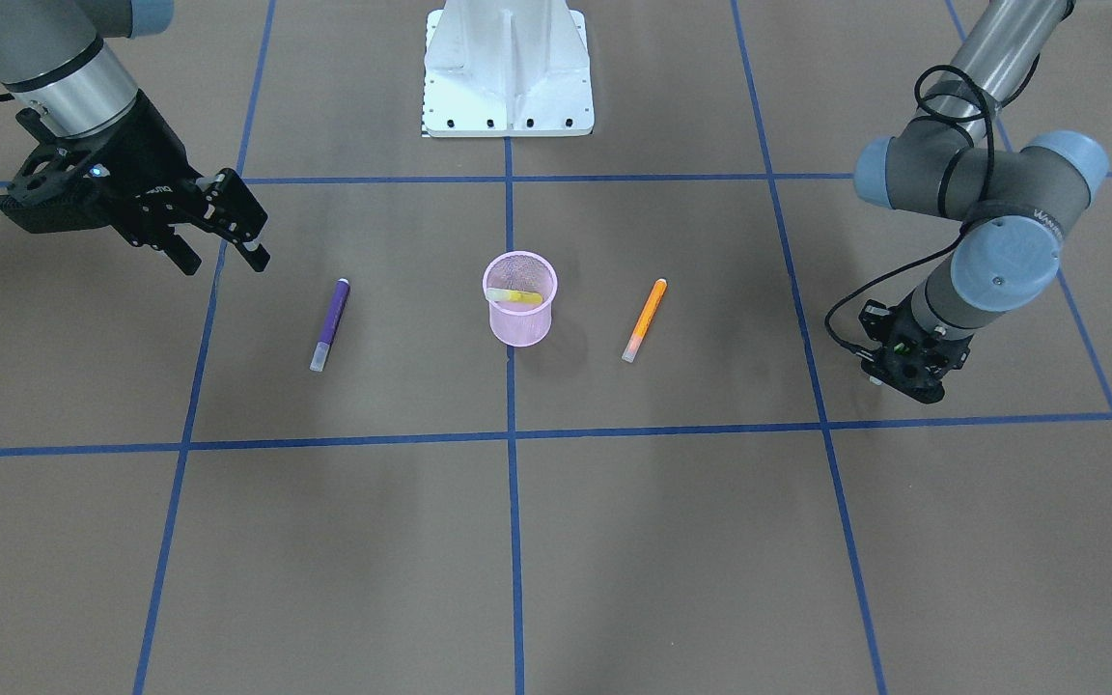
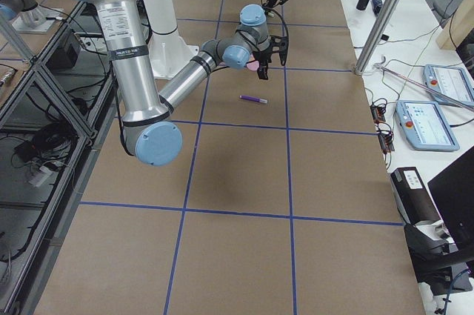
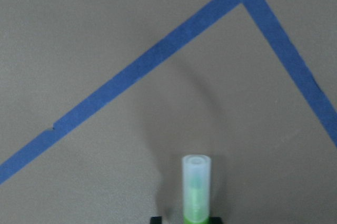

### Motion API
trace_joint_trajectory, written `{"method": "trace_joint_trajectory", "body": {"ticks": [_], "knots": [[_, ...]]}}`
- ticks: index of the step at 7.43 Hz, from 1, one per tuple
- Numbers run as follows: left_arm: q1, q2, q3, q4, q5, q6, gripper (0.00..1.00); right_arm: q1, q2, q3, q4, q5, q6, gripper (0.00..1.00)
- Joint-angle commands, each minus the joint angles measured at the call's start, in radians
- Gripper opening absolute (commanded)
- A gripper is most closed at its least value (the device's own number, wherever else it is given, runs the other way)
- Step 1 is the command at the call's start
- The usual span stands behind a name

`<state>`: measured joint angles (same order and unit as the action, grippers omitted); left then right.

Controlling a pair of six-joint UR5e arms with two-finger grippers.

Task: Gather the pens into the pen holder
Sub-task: 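Carry the green marker over the cup and drop it in with the left gripper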

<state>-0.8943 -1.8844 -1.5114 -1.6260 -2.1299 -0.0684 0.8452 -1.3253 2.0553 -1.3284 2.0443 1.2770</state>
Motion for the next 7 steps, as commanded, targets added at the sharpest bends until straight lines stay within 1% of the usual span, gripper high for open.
{"method": "trace_joint_trajectory", "body": {"ticks": [1,2,3,4,5,6,7], "knots": [[-0.002,-0.002,-0.019,0.002,-0.008,-0.001,0.0,0.0,0.001,0.0,0.0,0.002,0.002,0.86],[-0.002,-0.013,-0.053,0.017,-0.01,-0.002,0.0,0.0,0.001,0.0,0.0,0.002,0.002,0.86],[-0.005,-0.034,-0.09,0.065,-0.01,-0.005,0.0,0.002,0.001,0.002,0.0,0.004,0.002,0.86],[-0.005,-0.048,-0.146,0.072,-0.021,-0.023,0.0,0.005,0.0,0.005,0.0,0.007,0.002,0.86],[-0.002,-0.064,-0.22,0.058,-0.028,-0.141,0.0,0.032,-0.011,0.008,0.0,0.019,-0.011,0.86],[0.038,-0.094,-0.301,0.054,-0.003,-0.254,0.0,0.053,-0.035,0.005,0.0,0.039,-0.042,0.86],[0.139,-0.16,-0.346,0.054,0.104,-0.365,0.0,0.069,-0.06,0.005,0.0,0.043,-0.085,0.86]]}}
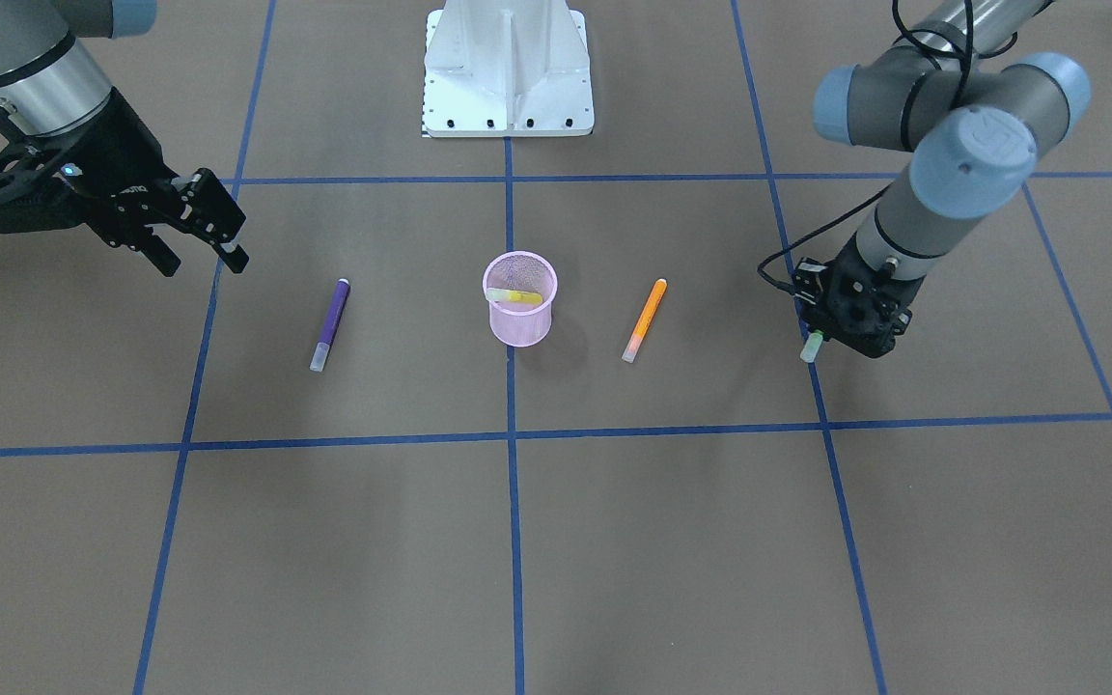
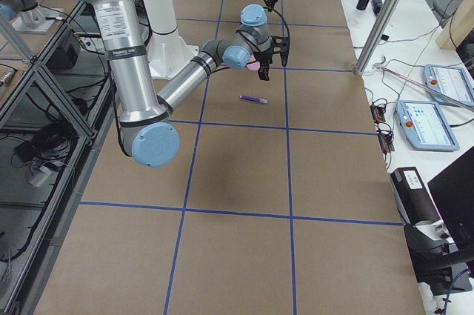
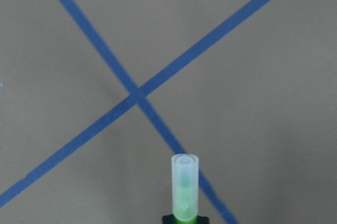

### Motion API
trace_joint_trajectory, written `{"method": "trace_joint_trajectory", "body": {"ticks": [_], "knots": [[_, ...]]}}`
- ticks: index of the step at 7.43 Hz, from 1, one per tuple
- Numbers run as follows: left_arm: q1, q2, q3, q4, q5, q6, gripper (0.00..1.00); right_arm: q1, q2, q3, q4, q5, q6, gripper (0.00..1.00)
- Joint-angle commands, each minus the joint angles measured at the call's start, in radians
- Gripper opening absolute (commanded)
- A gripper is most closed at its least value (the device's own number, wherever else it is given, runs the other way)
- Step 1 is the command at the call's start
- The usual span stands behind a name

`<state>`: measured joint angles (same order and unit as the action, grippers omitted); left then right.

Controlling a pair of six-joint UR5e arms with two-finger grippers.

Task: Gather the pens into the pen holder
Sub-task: 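Carry the green marker over the cup and drop it in with the left gripper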

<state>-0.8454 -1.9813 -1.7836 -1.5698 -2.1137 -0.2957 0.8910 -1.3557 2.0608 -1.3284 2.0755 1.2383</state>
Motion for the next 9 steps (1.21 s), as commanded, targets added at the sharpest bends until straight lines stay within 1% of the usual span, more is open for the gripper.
{"method": "trace_joint_trajectory", "body": {"ticks": [1,2,3,4,5,6,7,8,9], "knots": [[0.159,-0.165,-0.065,0.002,0.163,-0.195,0.0,0.026,-0.051,-0.001,0.0,0.012,-0.066,0.86],[0.192,-0.233,-0.06,0.004,0.207,-0.244,0.0,0.046,-0.06,-0.004,0.0,0.024,-0.089,0.86],[0.201,-0.301,-0.06,-0.001,0.216,-0.267,0.0,0.052,-0.066,-0.005,0.0,0.029,-0.091,0.86],[0.225,-0.35,-0.06,-0.006,0.253,-0.273,0.0,0.051,-0.068,-0.005,0.0,0.029,-0.091,0.86],[0.282,-0.373,-0.057,-0.059,0.382,-0.273,0.0,0.051,-0.068,-0.007,0.0,0.028,-0.091,0.86],[0.328,-0.373,-0.022,-0.141,0.487,-0.273,0.0,0.051,-0.068,-0.013,0.0,0.026,-0.091,0.86],[0.356,-0.373,0.025,-0.215,0.524,-0.273,0.0,0.049,-0.066,-0.019,0.0,0.026,-0.091,0.86],[0.383,-0.366,0.044,-0.258,0.578,-0.272,0.0,0.049,-0.065,-0.022,0.0,0.026,-0.091,0.86],[0.4,-0.364,0.049,-0.265,0.609,-0.267,0.0,0.049,-0.065,-0.022,0.0,0.026,-0.091,0.86]]}}
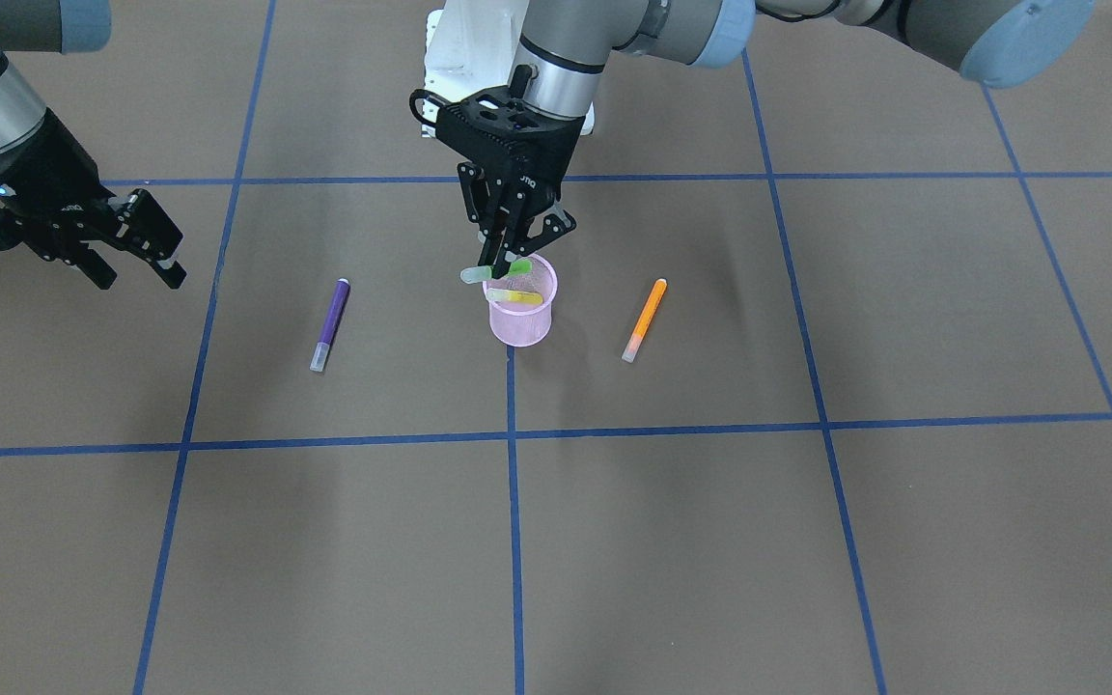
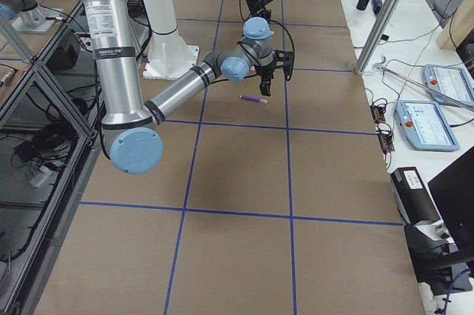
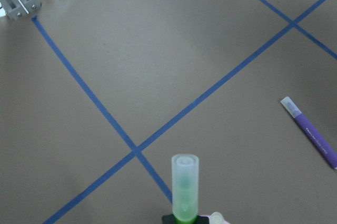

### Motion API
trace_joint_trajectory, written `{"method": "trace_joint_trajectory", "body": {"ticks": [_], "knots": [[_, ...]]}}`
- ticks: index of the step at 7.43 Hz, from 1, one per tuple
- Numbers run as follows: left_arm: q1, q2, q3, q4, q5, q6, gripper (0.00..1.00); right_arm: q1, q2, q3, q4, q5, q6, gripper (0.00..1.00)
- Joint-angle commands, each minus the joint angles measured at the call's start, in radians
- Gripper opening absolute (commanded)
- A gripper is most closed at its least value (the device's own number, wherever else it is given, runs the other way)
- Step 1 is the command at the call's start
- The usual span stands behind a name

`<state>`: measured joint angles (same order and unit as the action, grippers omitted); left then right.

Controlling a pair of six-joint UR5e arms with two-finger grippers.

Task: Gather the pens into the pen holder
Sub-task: 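Carry the green marker over the cup and drop it in with the left gripper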

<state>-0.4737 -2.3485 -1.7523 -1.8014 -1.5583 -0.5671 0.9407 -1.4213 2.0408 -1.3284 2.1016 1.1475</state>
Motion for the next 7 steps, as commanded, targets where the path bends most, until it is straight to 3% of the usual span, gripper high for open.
{"method": "trace_joint_trajectory", "body": {"ticks": [1,2,3,5,7], "knots": [[0.03,0.005,0.014,-0.032,0.057,0.006,0.0,0.0,0.001,-0.002,0.0,0.001,0.0,0.86],[0.03,0.038,0.002,-0.033,0.057,0.01,0.08,-0.002,0.002,-0.002,0.0,0.0,0.001,0.86],[0.03,0.063,-0.001,-0.033,0.055,0.009,0.25,-0.002,0.002,-0.004,0.0,0.0,0.001,0.86],[0.026,0.063,-0.004,-0.033,0.046,-0.019,0.94,-0.002,0.002,-0.005,-0.002,0.0,0.001,0.86],[0.024,0.066,-0.016,-0.03,0.041,-0.224,0.99,-0.003,0.01,-0.02,-0.002,0.0,0.006,0.87]]}}
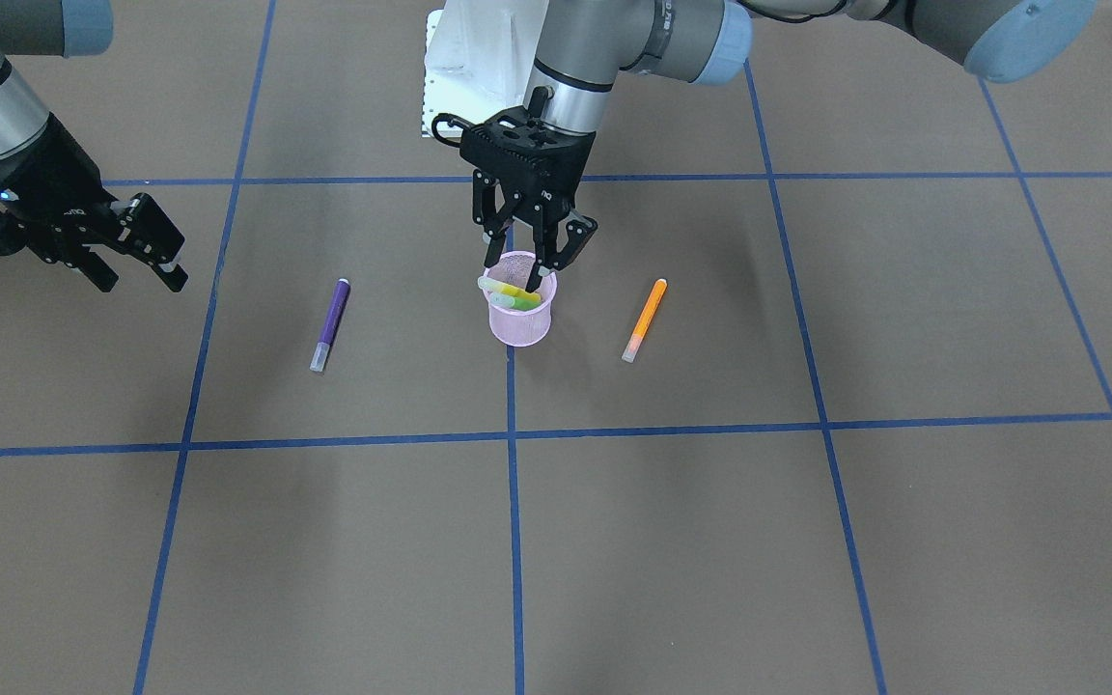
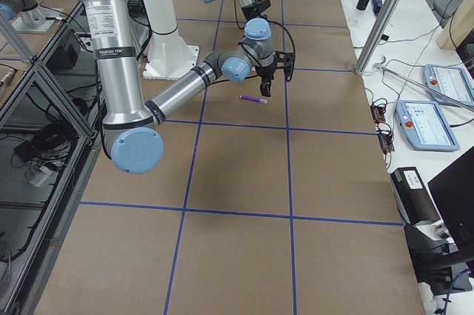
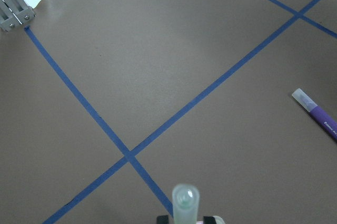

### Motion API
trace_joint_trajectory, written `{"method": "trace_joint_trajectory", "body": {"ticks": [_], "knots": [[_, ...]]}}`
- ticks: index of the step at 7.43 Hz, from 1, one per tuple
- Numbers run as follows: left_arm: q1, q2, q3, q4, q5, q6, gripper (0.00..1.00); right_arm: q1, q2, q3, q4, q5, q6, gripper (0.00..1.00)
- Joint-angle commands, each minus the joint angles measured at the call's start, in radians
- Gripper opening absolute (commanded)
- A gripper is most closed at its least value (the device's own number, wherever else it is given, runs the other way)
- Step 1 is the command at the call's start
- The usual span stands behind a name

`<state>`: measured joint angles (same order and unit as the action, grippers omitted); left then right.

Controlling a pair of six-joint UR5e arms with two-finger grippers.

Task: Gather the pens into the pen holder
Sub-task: 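Carry the green marker over the cup and drop it in with the left gripper, then withdraw the left gripper from the cup while the right gripper descends to the purple marker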

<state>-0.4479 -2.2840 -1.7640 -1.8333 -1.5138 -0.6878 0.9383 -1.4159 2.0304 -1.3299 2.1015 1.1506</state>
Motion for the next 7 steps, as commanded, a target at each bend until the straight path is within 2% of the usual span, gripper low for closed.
{"method": "trace_joint_trajectory", "body": {"ticks": [1,2,4,5,6,7], "knots": [[-0.005,0.003,-0.015,0.008,-0.003,-0.108,0.99,-0.004,0.014,-0.027,0.001,-0.003,0.014,0.88],[-0.024,0.029,-0.037,0.009,-0.037,-0.111,0.99,-0.019,0.043,-0.071,0.001,-0.003,0.017,0.9],[-0.163,0.143,-0.106,0.055,-0.28,-0.172,0.98,-0.129,0.109,-0.133,0.001,-0.015,0.082,0.94],[-0.236,0.223,-0.148,0.06,-0.405,-0.173,0.98,-0.165,0.138,-0.178,0.001,-0.015,0.177,0.88],[-0.288,0.268,-0.167,0.061,-0.492,-0.174,0.98,-0.191,0.181,-0.209,-0.012,-0.006,0.191,0.85],[-0.296,0.288,-0.166,0.063,-0.505,-0.176,0.98,-0.191,0.187,-0.269,-0.006,0.053,0.186,0.78]]}}
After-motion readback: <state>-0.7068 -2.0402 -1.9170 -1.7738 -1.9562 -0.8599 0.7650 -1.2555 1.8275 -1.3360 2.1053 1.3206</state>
